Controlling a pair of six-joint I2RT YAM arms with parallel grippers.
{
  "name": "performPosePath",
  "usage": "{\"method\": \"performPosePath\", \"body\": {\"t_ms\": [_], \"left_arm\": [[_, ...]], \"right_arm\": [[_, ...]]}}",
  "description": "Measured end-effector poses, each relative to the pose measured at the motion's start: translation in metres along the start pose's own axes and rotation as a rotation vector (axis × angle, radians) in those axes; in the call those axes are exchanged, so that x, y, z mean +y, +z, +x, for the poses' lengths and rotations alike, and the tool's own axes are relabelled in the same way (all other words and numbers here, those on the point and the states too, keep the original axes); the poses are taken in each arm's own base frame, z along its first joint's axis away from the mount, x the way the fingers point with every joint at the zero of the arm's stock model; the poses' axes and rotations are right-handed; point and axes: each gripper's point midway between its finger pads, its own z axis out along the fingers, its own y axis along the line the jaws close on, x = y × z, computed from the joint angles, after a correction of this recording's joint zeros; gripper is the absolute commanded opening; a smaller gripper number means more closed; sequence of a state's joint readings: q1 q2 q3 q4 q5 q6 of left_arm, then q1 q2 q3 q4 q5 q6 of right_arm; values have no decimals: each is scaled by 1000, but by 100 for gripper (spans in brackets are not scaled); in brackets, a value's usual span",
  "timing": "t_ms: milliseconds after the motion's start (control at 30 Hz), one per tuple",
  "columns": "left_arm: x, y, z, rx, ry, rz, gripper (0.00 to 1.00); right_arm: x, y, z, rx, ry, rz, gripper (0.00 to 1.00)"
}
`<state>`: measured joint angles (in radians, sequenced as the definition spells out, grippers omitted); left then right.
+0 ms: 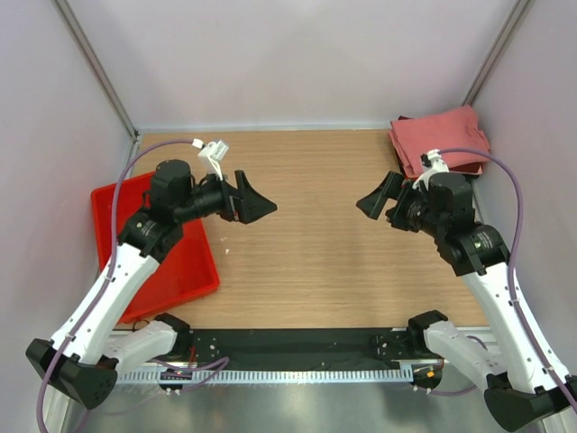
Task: Fold and stack the t-shirts
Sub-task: Neatly place the folded tshirt to the corner
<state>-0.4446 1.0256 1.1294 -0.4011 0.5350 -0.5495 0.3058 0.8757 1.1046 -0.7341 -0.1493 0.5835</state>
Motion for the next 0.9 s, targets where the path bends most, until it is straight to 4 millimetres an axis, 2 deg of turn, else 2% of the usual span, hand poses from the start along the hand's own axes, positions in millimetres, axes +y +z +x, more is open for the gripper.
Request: {"method": "performPosePath", "body": {"t_ms": [467,900], "left_arm": [[-5,-8,-2,-26,-5,3,100],[-5,-8,-2,-26,-5,3,100]], "right_arm": [[5,-16,-9,-65,38,-12,100],[2,-16,-11,-78,50,7,100]]}}
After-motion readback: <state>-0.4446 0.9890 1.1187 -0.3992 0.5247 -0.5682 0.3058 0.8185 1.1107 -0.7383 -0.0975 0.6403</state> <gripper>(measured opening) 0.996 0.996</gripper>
